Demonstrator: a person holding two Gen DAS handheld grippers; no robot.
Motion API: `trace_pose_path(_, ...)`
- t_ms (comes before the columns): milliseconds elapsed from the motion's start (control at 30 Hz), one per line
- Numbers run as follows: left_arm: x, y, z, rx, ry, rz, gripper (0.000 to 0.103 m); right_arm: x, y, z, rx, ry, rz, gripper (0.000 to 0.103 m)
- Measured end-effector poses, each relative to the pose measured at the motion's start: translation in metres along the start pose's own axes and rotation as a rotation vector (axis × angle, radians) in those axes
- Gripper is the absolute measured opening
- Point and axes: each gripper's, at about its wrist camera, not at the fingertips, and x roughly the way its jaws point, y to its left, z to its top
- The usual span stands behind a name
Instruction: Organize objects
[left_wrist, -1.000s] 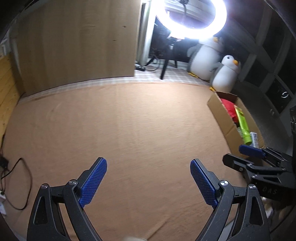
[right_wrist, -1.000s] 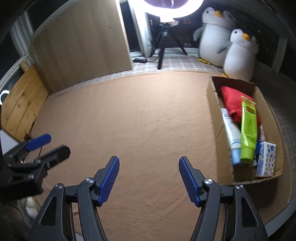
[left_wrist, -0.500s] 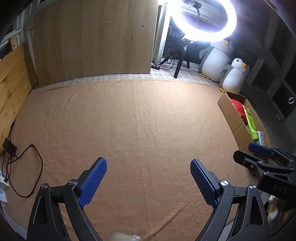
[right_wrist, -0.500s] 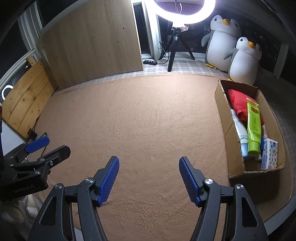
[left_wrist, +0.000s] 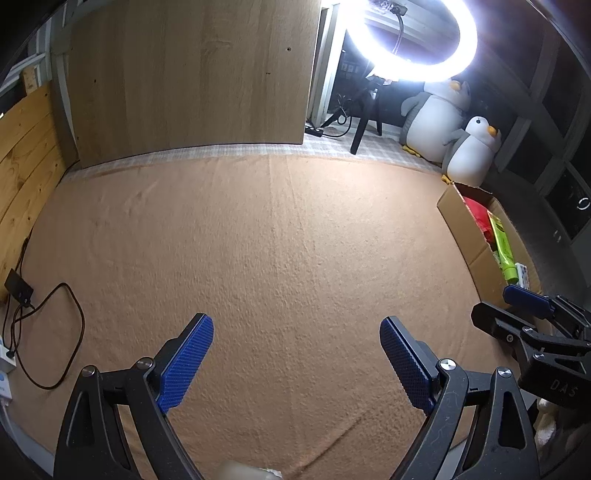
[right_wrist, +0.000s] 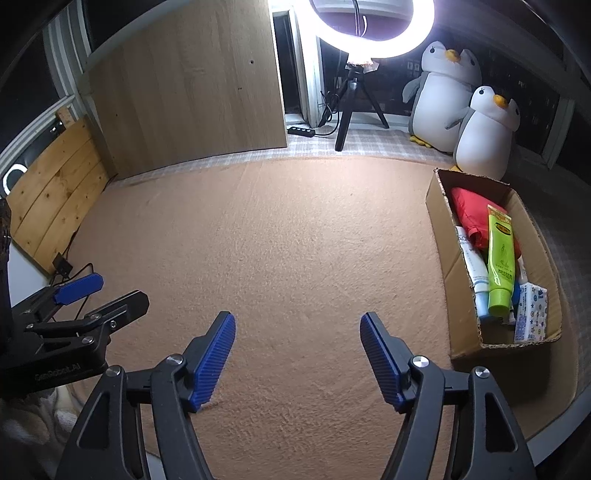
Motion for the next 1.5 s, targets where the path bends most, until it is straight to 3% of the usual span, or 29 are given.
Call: trace_pose_path(1500,0.011,0.002,0.001,-0.005,0.019,0.019,0.094,0.011,-0.004,0.002,0.009,0.026,-0.006,0.069)
